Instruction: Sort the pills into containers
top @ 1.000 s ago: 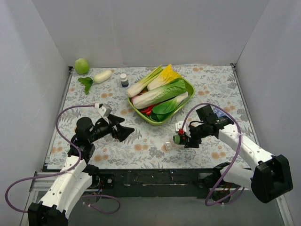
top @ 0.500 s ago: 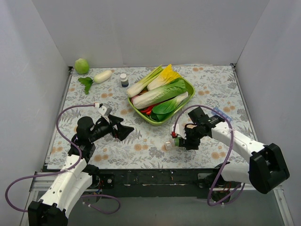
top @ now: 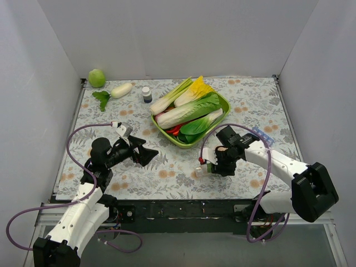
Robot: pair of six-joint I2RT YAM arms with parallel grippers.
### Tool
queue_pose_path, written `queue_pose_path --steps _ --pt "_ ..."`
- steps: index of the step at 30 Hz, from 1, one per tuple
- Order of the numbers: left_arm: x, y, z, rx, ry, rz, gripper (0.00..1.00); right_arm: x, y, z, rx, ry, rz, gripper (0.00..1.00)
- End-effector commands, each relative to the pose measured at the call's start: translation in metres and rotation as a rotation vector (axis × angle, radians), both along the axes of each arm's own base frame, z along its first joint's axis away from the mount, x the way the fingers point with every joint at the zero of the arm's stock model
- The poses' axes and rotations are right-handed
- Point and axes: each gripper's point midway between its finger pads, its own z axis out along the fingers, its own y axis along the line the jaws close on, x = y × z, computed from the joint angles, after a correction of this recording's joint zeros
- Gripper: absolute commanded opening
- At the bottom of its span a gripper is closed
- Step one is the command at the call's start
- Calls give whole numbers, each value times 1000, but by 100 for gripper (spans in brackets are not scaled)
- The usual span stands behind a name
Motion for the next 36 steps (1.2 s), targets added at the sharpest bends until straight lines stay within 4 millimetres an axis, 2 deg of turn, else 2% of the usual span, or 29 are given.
queue_pose_path --steps 1,15,36 --pt "1 0 6 5 -28 2 98 4 1 10 -35 -19 17 1" --pt "1 0 6 5 -28 2 98 -3 -3 8 -119 5 35 1" --pt "0 -1 7 4 -27 -7 98 3 -3 8 -188 8 34 1"
